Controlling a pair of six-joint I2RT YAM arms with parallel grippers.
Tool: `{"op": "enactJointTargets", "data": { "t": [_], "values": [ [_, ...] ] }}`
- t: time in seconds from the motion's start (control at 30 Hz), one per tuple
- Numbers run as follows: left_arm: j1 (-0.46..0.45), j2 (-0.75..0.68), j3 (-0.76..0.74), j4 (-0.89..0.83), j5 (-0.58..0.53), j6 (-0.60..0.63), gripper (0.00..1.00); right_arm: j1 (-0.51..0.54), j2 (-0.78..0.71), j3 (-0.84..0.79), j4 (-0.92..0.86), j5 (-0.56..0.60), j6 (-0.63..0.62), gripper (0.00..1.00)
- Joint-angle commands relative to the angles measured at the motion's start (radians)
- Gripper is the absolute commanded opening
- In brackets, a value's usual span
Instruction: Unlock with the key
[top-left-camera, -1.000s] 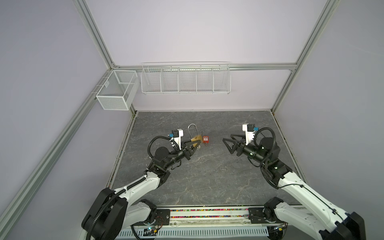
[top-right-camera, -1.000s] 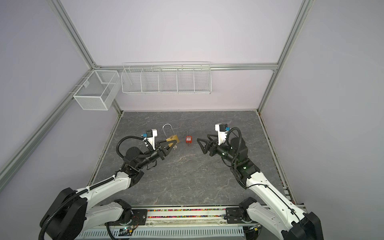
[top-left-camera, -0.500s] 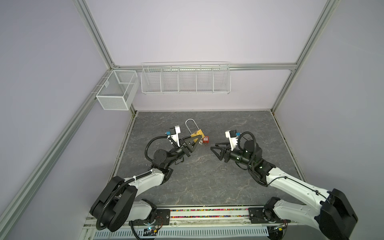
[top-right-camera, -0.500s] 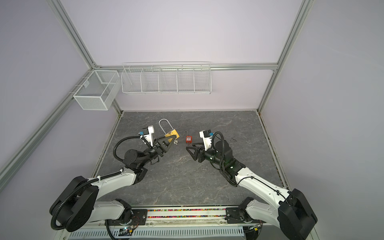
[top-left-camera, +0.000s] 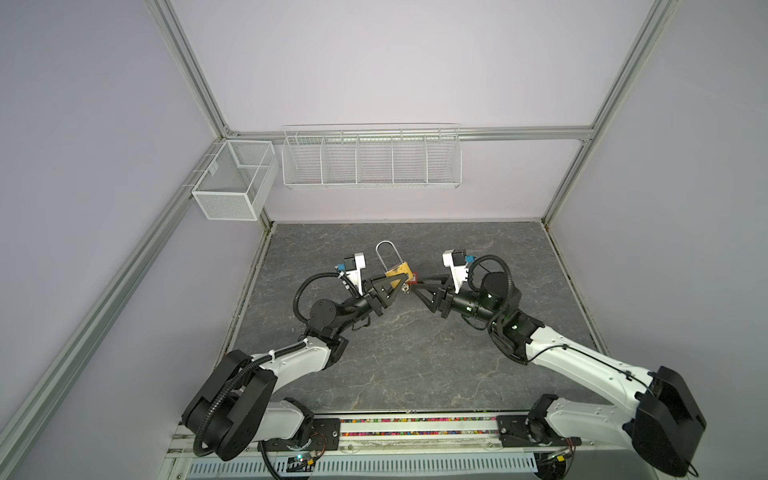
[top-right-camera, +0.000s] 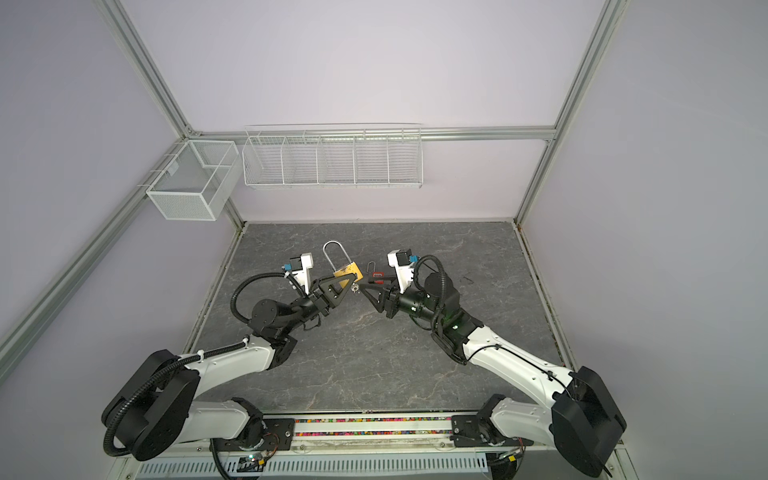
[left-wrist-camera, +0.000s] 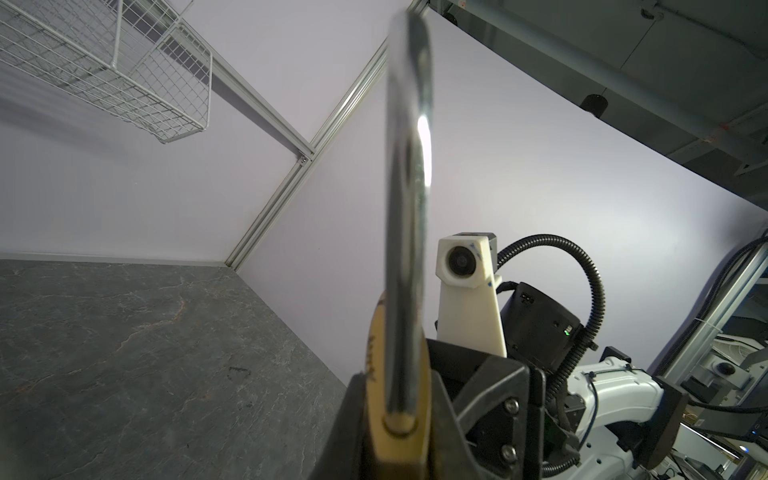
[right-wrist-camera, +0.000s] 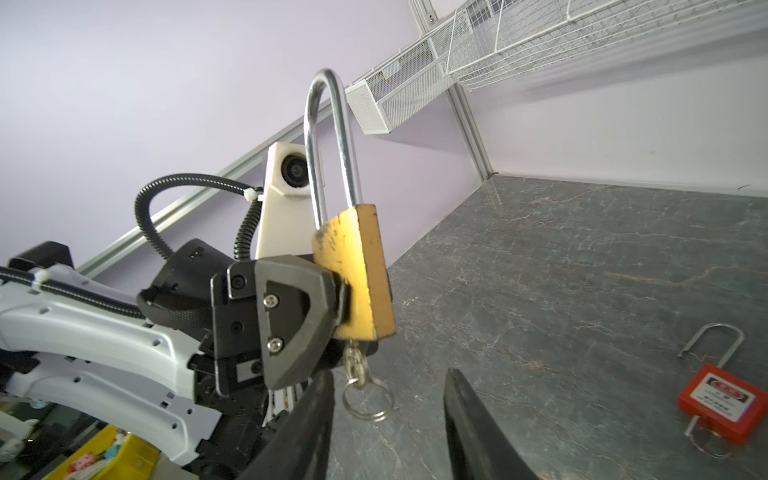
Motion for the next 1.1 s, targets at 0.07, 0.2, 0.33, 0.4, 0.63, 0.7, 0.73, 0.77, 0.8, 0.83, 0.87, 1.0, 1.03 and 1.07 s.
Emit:
{"op": "enactJointTargets", "data": {
  "t": [0.07, 0.2, 0.33, 0.4, 0.63, 0.7, 0.73, 0.77, 0.8, 0.83, 0.87, 1.0, 1.03, 1.07],
  "values": [
    [-0.007, -0.006, 0.041, 0.104, -0.004, 0.002, 0.0, 0.023, 0.045, 0.024, 0.031, -0.031, 0.008, 0.34],
    [-0.008, -0.007, 0.045, 0.104, 0.003, -0.004, 0.0, 0.03, 0.062, 0.032, 0.045, -0.04, 0.016, 0.29],
    [-0.011, -0.007, 0.042, 0.104, 0.007, -0.003, 0.0, 0.031, 0.07, 0.042, 0.057, -0.057, 0.022, 0.21],
    [-0.012, -0.009, 0.04, 0.104, 0.009, -0.004, 0.0, 0.033, 0.072, 0.045, 0.064, -0.064, 0.026, 0.15],
    [-0.015, 0.003, 0.039, 0.104, 0.016, -0.003, 0.0, 0.032, 0.089, 0.049, 0.124, -0.111, 0.064, 0.07],
    [-0.017, 0.007, 0.04, 0.105, 0.033, -0.004, 0.0, 0.032, 0.083, 0.046, 0.132, -0.11, 0.068, 0.07],
    [-0.015, 0.008, 0.039, 0.104, 0.04, -0.004, 0.0, 0.032, 0.081, 0.043, 0.135, -0.109, 0.068, 0.07],
    [-0.016, 0.008, 0.037, 0.105, 0.045, -0.004, 0.0, 0.032, 0.075, 0.04, 0.138, -0.111, 0.07, 0.07],
    [-0.017, 0.009, 0.035, 0.104, 0.049, -0.004, 0.0, 0.031, 0.073, 0.036, 0.147, -0.113, 0.074, 0.07],
    [-0.016, 0.009, 0.034, 0.104, 0.055, -0.007, 0.0, 0.03, 0.07, 0.032, 0.156, -0.119, 0.079, 0.07],
    [-0.015, 0.007, 0.034, 0.104, 0.062, -0.006, 0.0, 0.028, 0.069, 0.032, 0.159, -0.124, 0.083, 0.07],
    [-0.015, 0.007, 0.038, 0.105, 0.072, -0.021, 0.0, 0.025, 0.064, 0.039, 0.108, -0.107, 0.07, 0.12],
    [-0.016, 0.007, 0.041, 0.105, 0.071, -0.022, 0.0, 0.026, 0.059, 0.044, 0.075, -0.095, 0.053, 0.16],
    [-0.016, 0.007, 0.041, 0.104, 0.063, -0.021, 0.0, 0.027, 0.051, 0.046, 0.042, -0.077, 0.029, 0.24]
  ]
}}
